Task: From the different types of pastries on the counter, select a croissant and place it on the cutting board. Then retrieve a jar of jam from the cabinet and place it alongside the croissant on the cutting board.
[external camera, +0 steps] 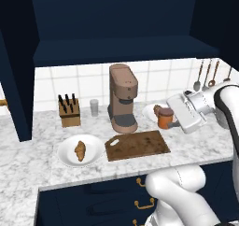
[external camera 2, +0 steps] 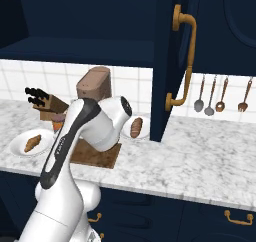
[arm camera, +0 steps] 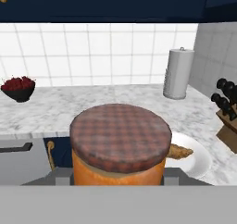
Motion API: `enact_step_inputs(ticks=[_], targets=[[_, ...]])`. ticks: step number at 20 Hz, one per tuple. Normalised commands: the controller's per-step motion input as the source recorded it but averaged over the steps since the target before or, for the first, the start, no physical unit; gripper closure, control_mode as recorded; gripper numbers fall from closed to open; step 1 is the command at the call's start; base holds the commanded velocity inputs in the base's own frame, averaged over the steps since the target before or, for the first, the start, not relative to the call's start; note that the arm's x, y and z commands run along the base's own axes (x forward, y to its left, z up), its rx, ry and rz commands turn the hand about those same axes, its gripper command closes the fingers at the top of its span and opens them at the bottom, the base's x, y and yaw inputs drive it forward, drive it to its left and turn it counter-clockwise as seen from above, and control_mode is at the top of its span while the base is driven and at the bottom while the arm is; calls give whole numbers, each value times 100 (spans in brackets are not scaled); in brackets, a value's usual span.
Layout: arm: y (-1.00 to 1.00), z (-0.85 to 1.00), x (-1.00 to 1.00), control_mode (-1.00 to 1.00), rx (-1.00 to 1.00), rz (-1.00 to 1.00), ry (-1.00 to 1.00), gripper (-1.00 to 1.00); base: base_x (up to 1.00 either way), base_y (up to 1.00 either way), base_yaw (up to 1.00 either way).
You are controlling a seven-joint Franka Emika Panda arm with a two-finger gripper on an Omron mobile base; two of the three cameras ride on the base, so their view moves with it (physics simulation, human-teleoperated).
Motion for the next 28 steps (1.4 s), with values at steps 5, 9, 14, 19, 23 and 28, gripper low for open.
enact_step_inputs(ticks=[5,9,14,19,23,28], targets=[[-17,-29,5,-100,5,11,5,100,0,0,0],[-1,-45,3,-100,0,1,0,100,0,0,0],[-11,-24,0,-100,1,0,0,100,0,0,0],[0,-3,1,-100,0,0,0,100,0,0,0],[-6,-21,4,-100,0,0,0,100,0,0,0],[-23,-18,11,-100,0,0,1,100,0,0,0]])
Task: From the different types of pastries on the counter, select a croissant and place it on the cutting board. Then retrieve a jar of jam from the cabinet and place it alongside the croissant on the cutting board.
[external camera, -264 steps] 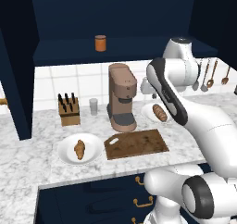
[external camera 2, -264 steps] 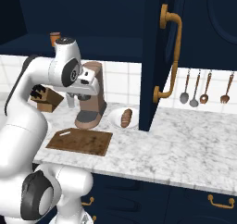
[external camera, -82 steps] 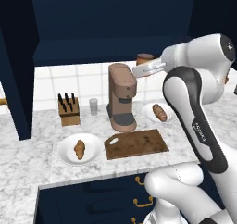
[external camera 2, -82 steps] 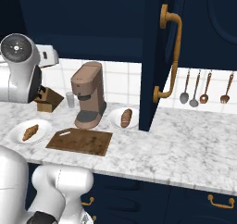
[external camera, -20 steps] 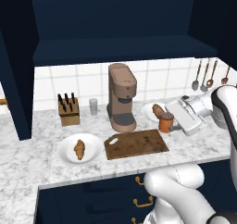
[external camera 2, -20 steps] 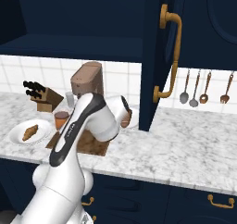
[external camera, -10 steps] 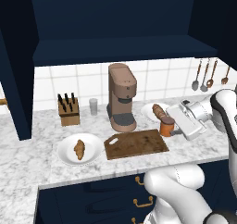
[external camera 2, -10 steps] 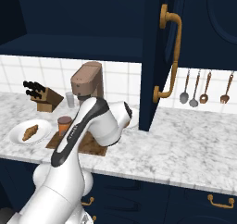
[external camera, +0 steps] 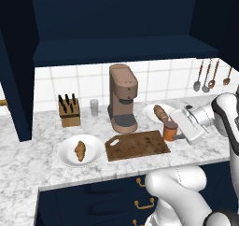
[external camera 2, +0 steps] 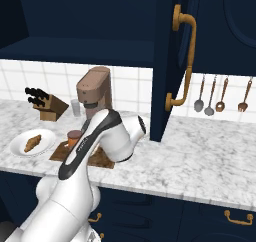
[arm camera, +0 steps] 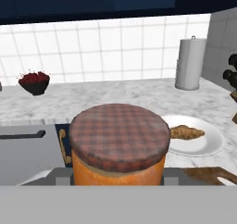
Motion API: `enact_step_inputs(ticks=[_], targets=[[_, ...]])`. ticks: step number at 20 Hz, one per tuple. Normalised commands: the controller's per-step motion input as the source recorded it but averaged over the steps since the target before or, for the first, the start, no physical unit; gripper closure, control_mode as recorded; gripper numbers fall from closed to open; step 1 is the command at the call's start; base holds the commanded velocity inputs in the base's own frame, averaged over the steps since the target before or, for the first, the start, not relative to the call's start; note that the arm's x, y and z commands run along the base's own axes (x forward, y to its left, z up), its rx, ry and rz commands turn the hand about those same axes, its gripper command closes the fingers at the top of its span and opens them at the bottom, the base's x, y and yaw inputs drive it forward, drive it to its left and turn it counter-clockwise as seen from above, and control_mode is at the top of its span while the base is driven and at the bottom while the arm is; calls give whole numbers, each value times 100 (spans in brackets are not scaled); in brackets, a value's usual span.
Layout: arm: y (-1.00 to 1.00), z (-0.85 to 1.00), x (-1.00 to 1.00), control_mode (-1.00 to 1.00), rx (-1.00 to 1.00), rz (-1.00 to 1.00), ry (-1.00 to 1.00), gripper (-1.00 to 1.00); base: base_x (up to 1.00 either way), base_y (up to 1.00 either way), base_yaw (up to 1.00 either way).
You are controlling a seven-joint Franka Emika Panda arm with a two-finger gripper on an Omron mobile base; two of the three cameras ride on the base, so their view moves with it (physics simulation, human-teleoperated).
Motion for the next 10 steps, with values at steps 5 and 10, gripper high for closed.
enact_step_inputs(ticks=[5,10], targets=[[-23,-12,51,-100,2,0,3,100,0,0,0],[-26,-23,56,-100,1,0,1,100,0,0,0]])
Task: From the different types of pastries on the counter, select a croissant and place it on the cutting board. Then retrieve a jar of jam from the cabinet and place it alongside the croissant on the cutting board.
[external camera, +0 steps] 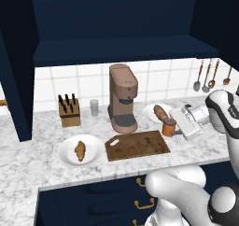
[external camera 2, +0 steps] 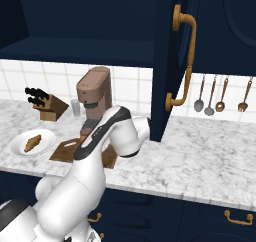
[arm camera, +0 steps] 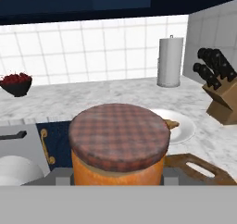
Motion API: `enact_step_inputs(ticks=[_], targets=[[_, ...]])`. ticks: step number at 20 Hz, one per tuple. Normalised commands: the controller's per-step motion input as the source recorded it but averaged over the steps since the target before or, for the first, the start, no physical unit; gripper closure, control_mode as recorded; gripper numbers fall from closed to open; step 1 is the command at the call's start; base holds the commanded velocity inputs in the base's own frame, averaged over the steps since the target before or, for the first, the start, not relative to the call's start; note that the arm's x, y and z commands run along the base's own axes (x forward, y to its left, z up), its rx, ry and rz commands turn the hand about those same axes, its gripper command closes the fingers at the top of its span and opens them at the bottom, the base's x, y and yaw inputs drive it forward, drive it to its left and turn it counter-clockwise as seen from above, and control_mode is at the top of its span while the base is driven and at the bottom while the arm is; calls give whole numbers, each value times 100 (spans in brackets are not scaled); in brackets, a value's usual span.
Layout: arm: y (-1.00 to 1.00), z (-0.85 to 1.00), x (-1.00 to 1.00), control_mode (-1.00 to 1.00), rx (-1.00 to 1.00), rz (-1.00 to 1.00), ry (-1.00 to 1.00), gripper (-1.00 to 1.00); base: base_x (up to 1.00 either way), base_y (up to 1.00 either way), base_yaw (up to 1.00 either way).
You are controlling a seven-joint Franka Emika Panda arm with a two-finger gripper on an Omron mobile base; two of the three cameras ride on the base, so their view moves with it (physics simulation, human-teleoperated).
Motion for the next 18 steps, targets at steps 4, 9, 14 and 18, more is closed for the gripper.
enact_step_inputs(ticks=[4,9,14,18], targets=[[-26,-25,49,-100,0,0,0,100,0,0,0],[-23,-19,40,-100,0,0,0,100,0,0,0],[-9,-22,24,-100,0,0,0,100,0,0,0],[0,-22,33,-100,0,0,0,100,0,0,0]])
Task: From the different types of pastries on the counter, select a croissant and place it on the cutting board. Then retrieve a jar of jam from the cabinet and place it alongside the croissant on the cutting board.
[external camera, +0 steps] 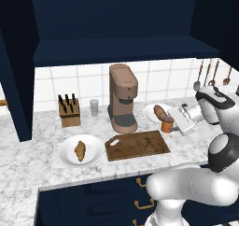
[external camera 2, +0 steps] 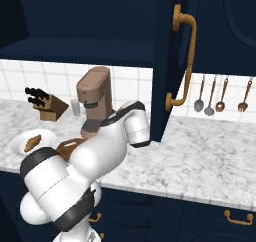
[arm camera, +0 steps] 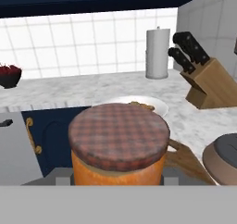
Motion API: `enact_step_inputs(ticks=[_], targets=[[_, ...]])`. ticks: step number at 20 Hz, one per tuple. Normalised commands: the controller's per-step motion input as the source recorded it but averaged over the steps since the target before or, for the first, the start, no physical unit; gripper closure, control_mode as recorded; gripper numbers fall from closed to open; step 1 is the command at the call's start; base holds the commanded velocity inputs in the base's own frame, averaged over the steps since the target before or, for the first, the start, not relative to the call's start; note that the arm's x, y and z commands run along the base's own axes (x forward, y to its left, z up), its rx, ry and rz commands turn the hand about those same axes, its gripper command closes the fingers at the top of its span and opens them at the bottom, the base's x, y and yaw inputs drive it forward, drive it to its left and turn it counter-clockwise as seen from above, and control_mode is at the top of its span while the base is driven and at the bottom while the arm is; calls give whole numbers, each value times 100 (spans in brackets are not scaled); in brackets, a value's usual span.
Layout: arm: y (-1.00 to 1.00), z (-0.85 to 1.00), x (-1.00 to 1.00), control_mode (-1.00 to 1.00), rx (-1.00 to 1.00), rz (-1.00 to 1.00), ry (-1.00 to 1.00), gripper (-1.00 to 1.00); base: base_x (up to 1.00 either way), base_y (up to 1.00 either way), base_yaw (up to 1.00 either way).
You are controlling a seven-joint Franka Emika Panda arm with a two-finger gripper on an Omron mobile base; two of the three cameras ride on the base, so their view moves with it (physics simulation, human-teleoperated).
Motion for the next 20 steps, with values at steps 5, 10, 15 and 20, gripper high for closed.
enact_step_inputs(ticks=[5,10,15,20], targets=[[0,-20,27,-100,0,0,0,100,0,0,0],[0,-28,6,-100,0,0,0,100,0,0,0],[0,-29,38,-100,0,0,-1,100,0,0,0],[0,-20,21,-100,0,0,0,100,0,0,0]])
